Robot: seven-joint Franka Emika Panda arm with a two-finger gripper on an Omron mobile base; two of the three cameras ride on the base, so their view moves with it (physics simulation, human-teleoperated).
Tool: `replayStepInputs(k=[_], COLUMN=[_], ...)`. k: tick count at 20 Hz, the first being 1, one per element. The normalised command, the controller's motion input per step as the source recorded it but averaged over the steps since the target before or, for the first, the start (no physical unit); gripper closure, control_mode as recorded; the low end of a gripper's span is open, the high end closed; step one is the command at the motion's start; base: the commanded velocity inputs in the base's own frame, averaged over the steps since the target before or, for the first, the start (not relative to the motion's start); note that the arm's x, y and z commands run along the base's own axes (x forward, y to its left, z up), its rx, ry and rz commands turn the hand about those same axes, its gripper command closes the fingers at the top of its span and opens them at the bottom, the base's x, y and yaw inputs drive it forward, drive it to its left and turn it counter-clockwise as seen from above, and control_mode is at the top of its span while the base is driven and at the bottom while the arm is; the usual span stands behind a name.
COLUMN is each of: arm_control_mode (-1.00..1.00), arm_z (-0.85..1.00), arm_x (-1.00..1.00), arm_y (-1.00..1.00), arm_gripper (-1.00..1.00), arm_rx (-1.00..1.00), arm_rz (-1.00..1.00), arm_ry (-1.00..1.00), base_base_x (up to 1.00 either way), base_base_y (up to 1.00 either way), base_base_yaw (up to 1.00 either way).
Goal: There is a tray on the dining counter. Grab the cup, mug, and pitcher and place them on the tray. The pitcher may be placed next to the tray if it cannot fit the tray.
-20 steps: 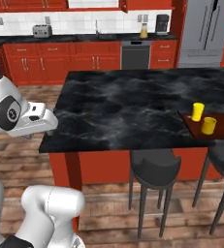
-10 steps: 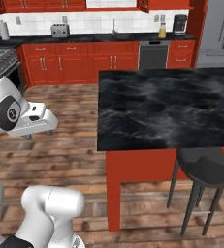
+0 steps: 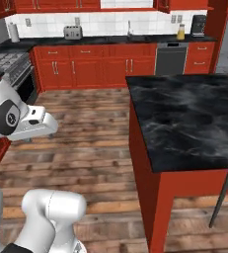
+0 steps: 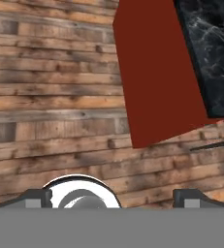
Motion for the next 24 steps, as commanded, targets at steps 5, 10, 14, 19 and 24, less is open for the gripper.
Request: replayStepInputs(k=[5,10,14,19,24], arm_control_mode=[1.00,1.00,1.00,1.00,1.00], arm_z=[0.00,0.00,0.00,0.00,0.00], arm_x=[0.00,0.00,0.00,0.00,0.00], arm_y=[0.00,0.00,0.00,0.00,0.00], arm_gripper=[-1.00,-1.00,-1.00,-1.00,-1.00], arm_rx=[0.00,0.00,0.00,0.00,0.00], arm_rz=[0.00,0.00,0.00,0.00,0.00], arm_ry=[0.00,0.00,0.00,0.00,0.00], base_base_x=[1.00,1.00,1.00,1.00,1.00], base_base_y=[0.93,0.79,0.52,0.27,0.19], base_base_yaw=[-0.06,-0.05,-0.03,-0.02,-0.03])
